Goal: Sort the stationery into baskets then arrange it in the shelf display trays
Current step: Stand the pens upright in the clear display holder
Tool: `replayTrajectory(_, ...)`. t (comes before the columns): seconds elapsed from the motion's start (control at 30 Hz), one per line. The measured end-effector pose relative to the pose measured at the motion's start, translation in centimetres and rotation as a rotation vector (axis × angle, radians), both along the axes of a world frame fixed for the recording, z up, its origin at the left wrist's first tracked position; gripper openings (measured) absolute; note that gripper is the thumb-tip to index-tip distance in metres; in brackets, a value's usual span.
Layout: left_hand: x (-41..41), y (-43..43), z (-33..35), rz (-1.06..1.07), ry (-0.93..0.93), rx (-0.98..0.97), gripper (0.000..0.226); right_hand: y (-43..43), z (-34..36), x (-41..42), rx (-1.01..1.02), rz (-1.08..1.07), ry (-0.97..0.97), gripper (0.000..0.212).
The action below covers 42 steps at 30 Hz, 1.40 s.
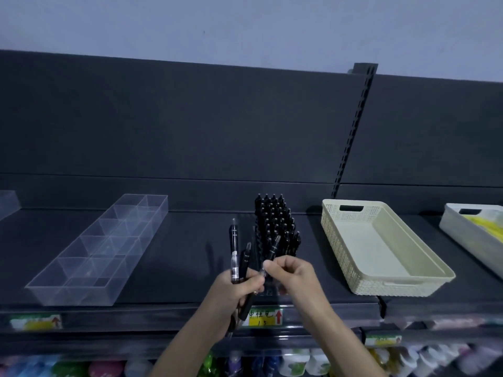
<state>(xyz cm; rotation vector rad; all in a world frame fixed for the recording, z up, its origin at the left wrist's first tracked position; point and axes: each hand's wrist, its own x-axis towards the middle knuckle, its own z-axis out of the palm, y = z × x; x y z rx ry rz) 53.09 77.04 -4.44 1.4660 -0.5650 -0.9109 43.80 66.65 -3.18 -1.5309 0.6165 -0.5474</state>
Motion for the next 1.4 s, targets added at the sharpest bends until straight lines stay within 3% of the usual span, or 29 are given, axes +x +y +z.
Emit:
replayTrajectory(0.3, 0.0, -0.4, -0.2, -0.051, 0.066, 0.028, 0.018, -0.5, 0.9, -1.0, 0.014, 0.037, 0.052, 0.025)
replayTrajectory(0.5, 1.3, -0.1, -1.4, 0.096, 0.114, 0.115, 0.035, -3.6, 0.4, -1.2, -0.390, -0.362, 0.127, 0.014)
replayTrajectory(0.67, 1.3, -0.2, -1.8, 0.148, 0.167, 0.043, 0.025, -2.9, -0.6, 0.1, -0.666, -0.341, 0.229, 0.006)
replayTrajectory(0.8, 1.3, 0.3, -1.9, 0.143, 0.146, -0.041, 0.013, -2.3, -2.6, 1.2, -0.781, -0.239, 0.388, 0.011)
replayTrajectory(0.93, 1.3, 0.8, -1.9, 0.137, 0.116, -0.065, 0.023, -1.9, -3.5, 1.7, -0.797, -0.255, 0.433, 0.017)
replayTrajectory(1.1, 1.2, 1.0, -2.3, 0.069, 0.048, -0.055, 0.020, -2.1, -3.8, 1.9, -0.770, -0.279, 0.423, 0.020)
replayTrajectory(1.27, 1.0, 0.6, -2.1, 0.035, 0.093, -0.047, 0.020, -2.2, -3.9, 1.5, -0.740, -0.283, 0.405, 0.024)
replayTrajectory(1.4, 0.7, 0.2, -1.6, 0.005, 0.096, -0.044, 0.018, -1.9, -3.1, -0.1, -0.712, -0.311, 0.298, 0.015)
